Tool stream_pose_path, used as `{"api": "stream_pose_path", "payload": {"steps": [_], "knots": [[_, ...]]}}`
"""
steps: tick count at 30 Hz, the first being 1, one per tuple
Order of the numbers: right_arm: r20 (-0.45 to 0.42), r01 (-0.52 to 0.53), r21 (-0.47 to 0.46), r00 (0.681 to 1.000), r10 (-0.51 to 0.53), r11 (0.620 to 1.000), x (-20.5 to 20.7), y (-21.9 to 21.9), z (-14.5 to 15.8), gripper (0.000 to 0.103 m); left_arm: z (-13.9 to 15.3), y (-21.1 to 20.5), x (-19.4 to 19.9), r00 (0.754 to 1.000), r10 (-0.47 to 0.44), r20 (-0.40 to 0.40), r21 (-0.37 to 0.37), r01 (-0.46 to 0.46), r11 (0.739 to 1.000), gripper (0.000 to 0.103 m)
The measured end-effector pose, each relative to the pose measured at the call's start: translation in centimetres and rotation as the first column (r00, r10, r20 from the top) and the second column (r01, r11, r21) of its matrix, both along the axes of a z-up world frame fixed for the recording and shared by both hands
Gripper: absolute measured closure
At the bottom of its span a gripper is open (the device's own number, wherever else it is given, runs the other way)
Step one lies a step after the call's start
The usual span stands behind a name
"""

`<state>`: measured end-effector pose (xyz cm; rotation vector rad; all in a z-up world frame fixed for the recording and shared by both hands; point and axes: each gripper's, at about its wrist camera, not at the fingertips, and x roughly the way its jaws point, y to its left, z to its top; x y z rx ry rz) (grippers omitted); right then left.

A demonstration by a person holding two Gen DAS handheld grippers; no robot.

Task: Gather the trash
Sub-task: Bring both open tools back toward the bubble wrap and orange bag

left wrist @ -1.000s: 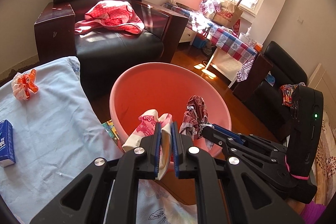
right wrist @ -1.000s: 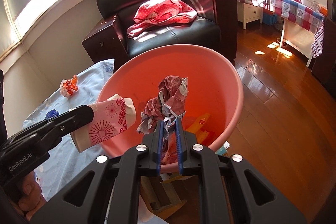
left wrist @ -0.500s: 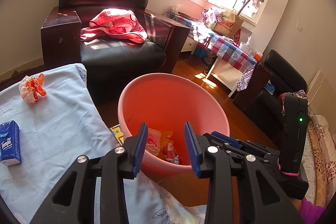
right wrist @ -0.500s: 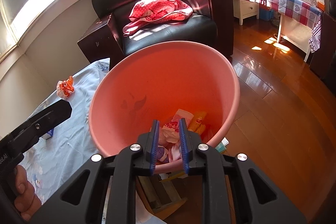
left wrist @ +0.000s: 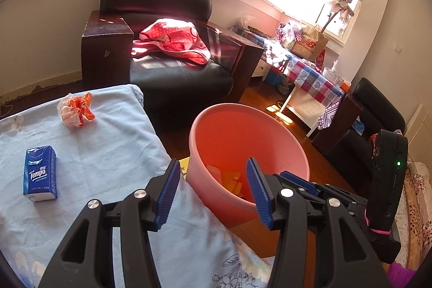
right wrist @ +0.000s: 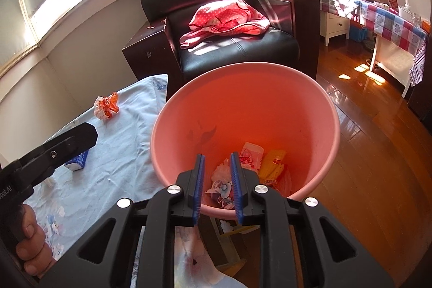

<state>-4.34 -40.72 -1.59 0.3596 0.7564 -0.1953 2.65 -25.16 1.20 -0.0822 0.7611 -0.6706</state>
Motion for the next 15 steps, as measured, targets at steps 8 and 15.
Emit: {"api": "stream_pose_path", "payload": {"steps": [8,15], "knots": [[0.014,-0.086,0.017,0.996,0.085,0.996,1.1,3.2,0.3,0.083,0.0,4.6,-0.4,0.993,0.114,0.023,0.036,-0.115,0.993,0.05],[0.016,-0.163,0.024,0.987,0.163,0.986,1.8,6.2,0.6,0.083,-0.3,9.7,-1.1,0.97,0.238,0.043,0.061,-0.24,0.969,0.05]]}}
